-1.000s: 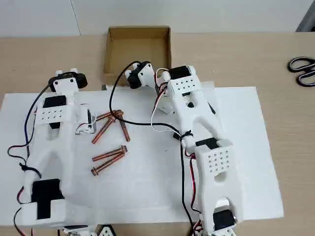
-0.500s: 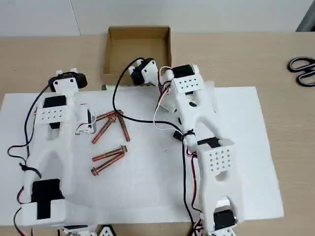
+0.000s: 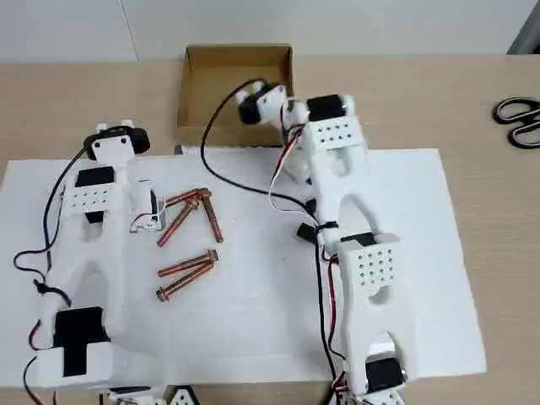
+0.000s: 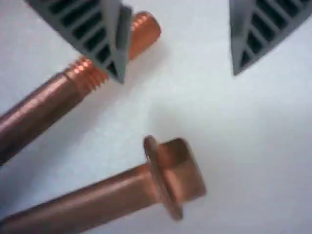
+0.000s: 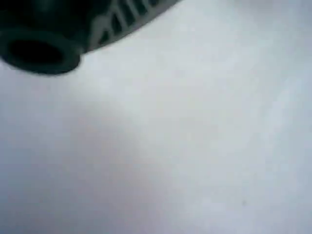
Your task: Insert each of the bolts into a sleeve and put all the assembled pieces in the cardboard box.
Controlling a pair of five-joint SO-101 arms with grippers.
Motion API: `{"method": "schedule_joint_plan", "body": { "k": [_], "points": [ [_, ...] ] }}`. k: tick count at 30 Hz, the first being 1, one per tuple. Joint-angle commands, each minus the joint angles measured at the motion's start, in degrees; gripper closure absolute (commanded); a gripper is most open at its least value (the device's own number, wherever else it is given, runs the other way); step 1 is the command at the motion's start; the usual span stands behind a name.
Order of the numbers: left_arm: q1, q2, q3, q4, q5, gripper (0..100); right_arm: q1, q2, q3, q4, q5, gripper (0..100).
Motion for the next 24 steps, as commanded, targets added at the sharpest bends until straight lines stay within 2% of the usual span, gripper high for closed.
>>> {"method": "schedule_joint_plan", "body": {
  "k": [1, 7, 12, 18, 24],
  "points": [
    [0.1, -2.8, -0.4, -1.0, -0.1, 86, 1.6, -1.0, -6.8, 3.7, -5.4, 99.5],
    [0.1, -2.5, -0.4, -0.6, -0.4, 86, 6.7, -1.2, -5.8, 4.5, -15.4, 99.5],
    [0.1, -2.5, -0.1, -0.6, -2.2, 86, 10.0, -1.2, -1.1, 4.7, -20.8, 99.5],
    [0.1, -2.5, -0.1, -0.9, -2.2, 86, 9.7, -8.7, 8.5, 4.4, -25.9, 99.5],
    [1.8, -3.0, -3.0, 1.0, -5.7, 88, 9.4, -17.8, 18.0, 4.4, -26.5, 99.5]
  ]
}}
